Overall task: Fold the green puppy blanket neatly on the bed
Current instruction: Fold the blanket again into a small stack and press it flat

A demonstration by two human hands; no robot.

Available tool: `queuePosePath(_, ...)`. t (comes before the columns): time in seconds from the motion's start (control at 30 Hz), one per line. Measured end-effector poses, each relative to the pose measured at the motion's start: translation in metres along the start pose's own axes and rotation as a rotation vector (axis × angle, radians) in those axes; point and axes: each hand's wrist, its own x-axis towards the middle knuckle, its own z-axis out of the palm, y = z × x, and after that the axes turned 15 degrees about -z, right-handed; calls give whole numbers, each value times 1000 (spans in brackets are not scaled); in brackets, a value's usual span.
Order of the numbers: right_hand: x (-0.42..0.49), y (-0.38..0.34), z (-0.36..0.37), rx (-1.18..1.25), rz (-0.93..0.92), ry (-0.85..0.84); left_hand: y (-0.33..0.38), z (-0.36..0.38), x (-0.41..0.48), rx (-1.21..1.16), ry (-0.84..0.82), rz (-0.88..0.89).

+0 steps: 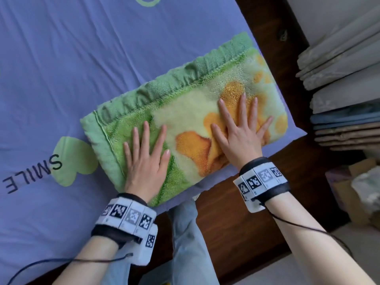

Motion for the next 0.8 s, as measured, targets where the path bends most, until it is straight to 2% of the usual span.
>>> queuePosePath(0.2, 28, 13, 16, 86, 0, -23, 2, 26, 52, 132, -96, -95)
queuePosePath(0.37, 43, 10, 25, 42, 36, -17, 5, 33, 77, 196, -151, -128)
queuePosePath(0.8, 37, 5, 29, -17, 50, 15, 0, 47, 78, 203, -53, -124)
